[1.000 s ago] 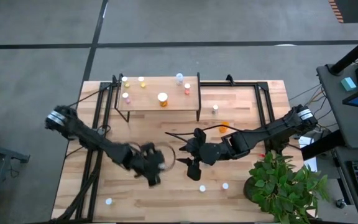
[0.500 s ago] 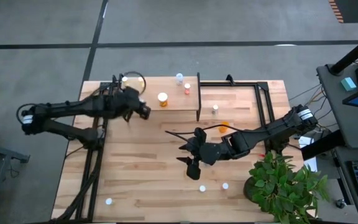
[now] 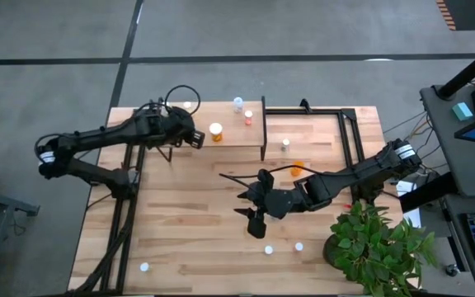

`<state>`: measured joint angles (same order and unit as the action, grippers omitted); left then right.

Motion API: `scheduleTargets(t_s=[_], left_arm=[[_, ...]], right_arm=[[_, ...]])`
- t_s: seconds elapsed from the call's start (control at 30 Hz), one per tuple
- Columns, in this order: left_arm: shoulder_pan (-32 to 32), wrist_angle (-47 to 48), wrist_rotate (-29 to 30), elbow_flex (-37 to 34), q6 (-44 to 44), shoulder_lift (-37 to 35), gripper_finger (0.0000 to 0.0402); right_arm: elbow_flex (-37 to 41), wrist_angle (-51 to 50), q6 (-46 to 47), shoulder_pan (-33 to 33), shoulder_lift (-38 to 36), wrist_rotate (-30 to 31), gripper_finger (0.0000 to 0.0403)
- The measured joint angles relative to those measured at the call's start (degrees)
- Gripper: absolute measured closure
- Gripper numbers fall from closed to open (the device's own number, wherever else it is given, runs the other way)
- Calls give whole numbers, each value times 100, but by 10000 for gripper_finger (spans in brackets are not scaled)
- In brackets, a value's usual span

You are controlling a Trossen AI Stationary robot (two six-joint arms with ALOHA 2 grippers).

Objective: Pick and place medicine bottles onto shelf by color
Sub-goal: Put the yellow pill bottle on the shelf

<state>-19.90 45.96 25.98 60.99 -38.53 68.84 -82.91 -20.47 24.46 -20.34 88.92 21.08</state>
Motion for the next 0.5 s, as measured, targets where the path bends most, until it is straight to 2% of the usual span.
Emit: scheduleTargets(t_s=[0.5], left_arm=[[-2, 62, -59, -26, 111, 42, 291]], right_arm=[[-2, -13, -49, 0, 0, 2, 211]])
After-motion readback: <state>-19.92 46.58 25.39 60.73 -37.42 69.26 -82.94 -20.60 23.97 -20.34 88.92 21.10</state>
